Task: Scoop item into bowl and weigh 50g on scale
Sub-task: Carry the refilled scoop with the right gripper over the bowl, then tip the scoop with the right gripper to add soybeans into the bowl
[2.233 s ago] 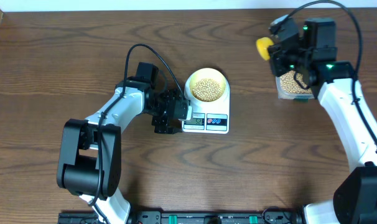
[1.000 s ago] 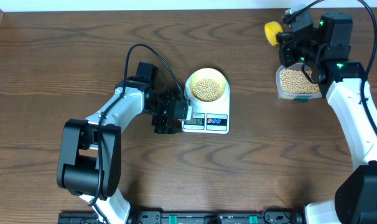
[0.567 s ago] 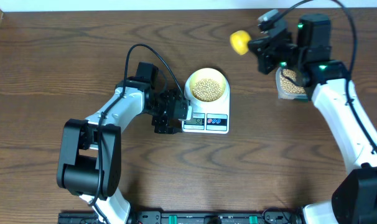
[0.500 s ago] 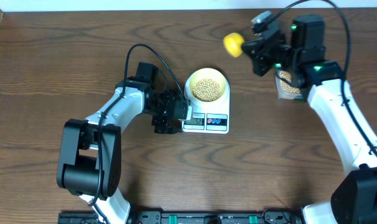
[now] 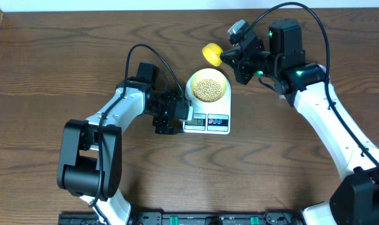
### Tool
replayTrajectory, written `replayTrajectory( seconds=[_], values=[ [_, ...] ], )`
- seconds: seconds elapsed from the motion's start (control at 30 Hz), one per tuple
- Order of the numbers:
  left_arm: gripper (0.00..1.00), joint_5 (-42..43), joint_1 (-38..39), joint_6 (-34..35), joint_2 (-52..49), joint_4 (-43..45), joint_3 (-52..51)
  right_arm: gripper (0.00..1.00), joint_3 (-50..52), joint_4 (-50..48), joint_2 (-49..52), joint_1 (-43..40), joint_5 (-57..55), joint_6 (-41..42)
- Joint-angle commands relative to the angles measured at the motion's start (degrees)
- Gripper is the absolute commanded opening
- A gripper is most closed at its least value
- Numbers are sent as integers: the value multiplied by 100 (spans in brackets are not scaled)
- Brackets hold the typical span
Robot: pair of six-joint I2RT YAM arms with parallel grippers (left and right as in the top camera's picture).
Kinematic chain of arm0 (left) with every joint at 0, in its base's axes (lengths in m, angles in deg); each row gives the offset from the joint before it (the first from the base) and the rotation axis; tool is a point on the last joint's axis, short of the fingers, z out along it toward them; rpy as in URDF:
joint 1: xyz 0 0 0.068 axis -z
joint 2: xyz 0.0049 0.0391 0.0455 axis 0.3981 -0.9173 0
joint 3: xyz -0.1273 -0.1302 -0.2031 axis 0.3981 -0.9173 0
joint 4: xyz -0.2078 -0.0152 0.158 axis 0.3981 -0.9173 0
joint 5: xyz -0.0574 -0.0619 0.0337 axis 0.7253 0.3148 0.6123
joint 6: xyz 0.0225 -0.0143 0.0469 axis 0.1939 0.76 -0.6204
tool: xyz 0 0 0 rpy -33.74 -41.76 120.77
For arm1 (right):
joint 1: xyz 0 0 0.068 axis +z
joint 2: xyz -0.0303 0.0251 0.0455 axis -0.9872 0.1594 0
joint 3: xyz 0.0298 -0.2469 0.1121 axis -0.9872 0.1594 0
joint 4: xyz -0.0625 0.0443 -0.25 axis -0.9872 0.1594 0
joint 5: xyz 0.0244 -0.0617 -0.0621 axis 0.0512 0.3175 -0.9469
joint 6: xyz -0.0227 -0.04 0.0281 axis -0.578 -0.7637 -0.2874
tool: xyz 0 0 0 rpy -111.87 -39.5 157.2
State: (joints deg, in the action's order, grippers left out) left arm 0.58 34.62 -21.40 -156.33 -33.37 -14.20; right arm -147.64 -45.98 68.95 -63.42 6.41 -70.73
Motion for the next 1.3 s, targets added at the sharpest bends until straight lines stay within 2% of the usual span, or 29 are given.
replayTrajectory(
  seconds=[0.0, 0.2, 0.3, 0.53, 0.67, 0.87, 1.27],
  values=[
    [98, 96, 7, -81, -92, -20, -55, 1, 35, 13, 208, 98, 70, -74],
    [97, 96, 7, -81, -92, -20, -55, 1, 35, 417, 343, 144, 61, -94],
    [98, 96, 7, -81, -92, -20, -55, 1, 39, 761, 345, 144, 44, -479],
    [97, 96, 7, -81, -92, -20, -55, 1, 68, 826, 354, 243, -20, -682],
    [98, 96, 7, -81, -92, -20, -55, 1, 70, 1010, 354, 511, -586, -1091],
    [98, 96, 7, -81, -92, -20, -55, 1, 70, 977, 356, 848, -1646, -1572],
    [98, 96, 7, -81, -92, -20, -55, 1, 72, 817, 1008, 890, -1690, -1576]
  ],
)
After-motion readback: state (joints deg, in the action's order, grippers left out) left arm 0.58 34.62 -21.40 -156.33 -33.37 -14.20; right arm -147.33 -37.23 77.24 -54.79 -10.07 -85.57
